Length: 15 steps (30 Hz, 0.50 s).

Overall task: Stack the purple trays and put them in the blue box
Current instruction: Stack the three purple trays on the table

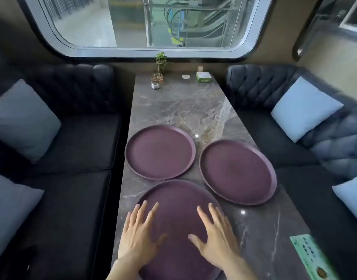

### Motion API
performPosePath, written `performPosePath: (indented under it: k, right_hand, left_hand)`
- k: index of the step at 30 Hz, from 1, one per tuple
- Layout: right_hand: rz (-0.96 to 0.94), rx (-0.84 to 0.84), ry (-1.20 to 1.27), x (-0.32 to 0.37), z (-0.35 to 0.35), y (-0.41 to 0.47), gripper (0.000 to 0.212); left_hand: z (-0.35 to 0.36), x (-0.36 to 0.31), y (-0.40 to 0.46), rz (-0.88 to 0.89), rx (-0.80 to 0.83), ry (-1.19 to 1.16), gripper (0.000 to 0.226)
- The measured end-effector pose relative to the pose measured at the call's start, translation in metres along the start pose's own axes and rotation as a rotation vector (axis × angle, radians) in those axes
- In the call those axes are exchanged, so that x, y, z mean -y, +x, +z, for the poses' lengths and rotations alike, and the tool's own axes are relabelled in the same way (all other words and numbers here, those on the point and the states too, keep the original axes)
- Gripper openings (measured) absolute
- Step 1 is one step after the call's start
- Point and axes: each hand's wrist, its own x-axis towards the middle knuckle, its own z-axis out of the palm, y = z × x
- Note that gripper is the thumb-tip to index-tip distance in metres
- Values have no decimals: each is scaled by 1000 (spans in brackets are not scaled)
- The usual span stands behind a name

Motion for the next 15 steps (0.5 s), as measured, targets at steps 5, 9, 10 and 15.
performPosePath:
  k: [5, 9, 10, 15]
  right_hand:
    - [18, 196, -53, -34, 40, -24, 86]
    - [-9, 173, -110, -60, 48, -41, 77]
    - [-16, 162, -117, -64, 46, -44, 76]
    - [27, -53, -96, -75, 26, -51, 56]
  left_hand:
    - [43, -2, -12, 33, 225, 59, 98]
    - [58, -7, -20, 61, 291, 74, 96]
    - [59, -11, -21, 75, 304, 83, 94]
    - [49, -46, -15, 138, 352, 162, 82]
